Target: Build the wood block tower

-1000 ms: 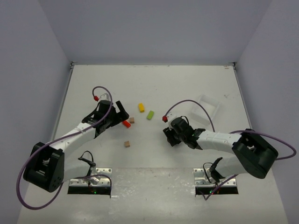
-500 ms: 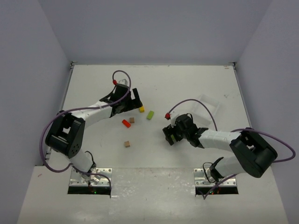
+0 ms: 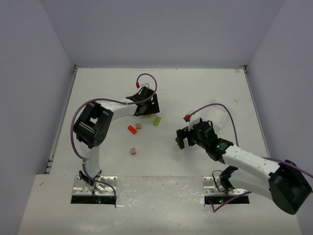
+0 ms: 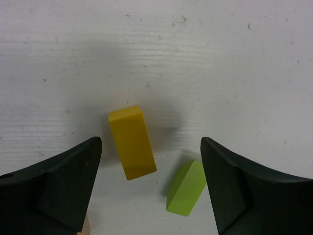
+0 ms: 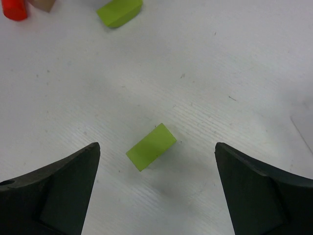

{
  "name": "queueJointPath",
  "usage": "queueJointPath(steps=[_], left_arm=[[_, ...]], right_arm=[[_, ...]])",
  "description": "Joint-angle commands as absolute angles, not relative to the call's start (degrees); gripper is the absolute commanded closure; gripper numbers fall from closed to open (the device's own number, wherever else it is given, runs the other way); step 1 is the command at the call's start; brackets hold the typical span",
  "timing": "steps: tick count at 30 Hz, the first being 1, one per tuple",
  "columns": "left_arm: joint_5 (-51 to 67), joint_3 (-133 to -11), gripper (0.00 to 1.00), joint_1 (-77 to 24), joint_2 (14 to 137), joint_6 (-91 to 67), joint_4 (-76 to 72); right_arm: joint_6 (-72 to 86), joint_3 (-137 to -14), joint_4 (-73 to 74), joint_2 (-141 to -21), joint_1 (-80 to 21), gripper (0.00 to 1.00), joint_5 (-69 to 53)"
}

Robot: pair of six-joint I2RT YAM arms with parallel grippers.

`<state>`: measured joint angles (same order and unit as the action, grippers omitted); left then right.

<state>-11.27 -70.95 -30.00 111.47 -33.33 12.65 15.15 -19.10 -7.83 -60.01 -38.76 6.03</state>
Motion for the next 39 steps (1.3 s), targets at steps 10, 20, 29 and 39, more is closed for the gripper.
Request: queueJointPath(steps=[10,20,29,39], left_arm=[[-21.9,-75.8,0.77,-33.4,114.8,-38.4,17.4],[-26.2,-76.6,0.95,-37.8,107.4,-37.0,20.3],[-30.1,-68.9,0.9,-51.4,99.4,-40.4,19.4],[-26.5,-68.2,0.9,-56.8,105.8,-45.3,15.7]], right_arm=[[23.3,-13.8,-1.9,-43.6,-38.7,0.01,13.0],[25.7,-13.6,1.0,-43.4,-38.8,0.01,12.8],[38.0,-12.7,13.3,-35.8,-38.7,0.01,25.5],[41.4,-10.4,18.2,-26.2,-38.7,0.01,31.3]])
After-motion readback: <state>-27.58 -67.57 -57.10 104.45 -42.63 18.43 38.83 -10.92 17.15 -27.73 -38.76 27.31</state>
